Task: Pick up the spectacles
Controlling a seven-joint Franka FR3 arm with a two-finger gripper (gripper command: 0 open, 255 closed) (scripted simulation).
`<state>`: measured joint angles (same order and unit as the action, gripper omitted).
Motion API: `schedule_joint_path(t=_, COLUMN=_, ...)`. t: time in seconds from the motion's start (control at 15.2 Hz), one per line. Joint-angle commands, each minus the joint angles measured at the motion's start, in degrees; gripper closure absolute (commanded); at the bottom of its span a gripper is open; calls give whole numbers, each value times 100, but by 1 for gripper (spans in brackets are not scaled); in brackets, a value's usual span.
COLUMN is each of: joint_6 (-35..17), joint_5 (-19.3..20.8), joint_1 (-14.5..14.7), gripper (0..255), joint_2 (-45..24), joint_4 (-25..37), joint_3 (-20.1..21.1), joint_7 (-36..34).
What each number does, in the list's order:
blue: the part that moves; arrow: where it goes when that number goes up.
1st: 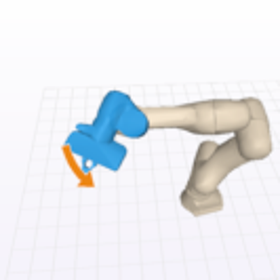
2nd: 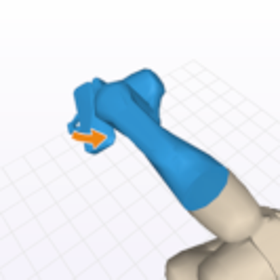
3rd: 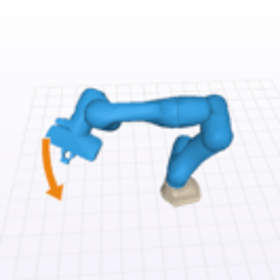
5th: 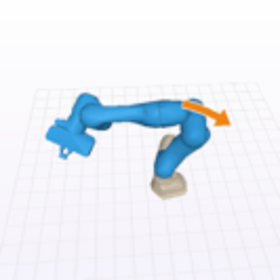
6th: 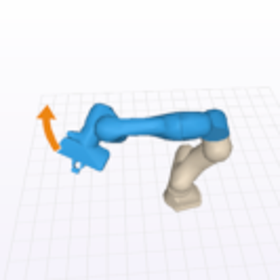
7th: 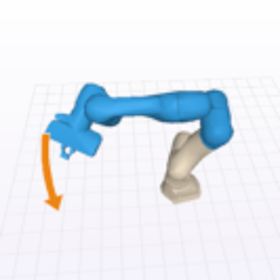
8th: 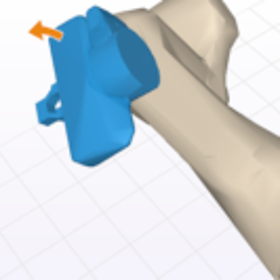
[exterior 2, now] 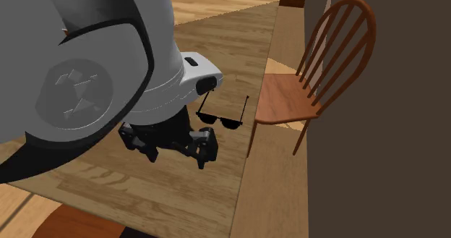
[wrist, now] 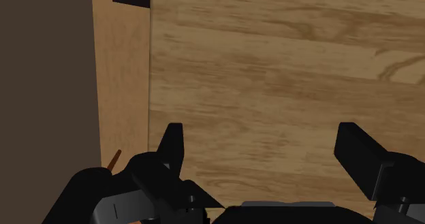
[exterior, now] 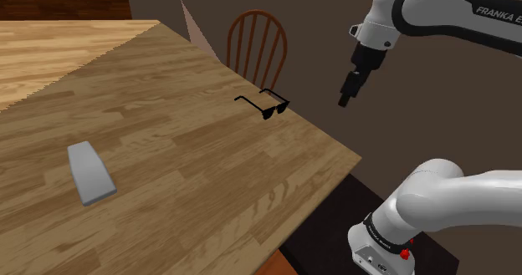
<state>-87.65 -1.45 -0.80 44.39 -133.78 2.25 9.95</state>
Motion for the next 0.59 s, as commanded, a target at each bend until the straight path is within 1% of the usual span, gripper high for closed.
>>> schedule_joint_path(t=0.0, joint_6=0, joint_5=0, joint_1=0, gripper=0, joint_2=0, joint_4=0, joint_3=0, joint_7=0)
schedule_joint_path(t=0.53, joint_6=-1051, joint_5=39, joint_1=-127, gripper=0, joint_2=-1686, joint_4=605, joint_3=-56, joint_7=-50)
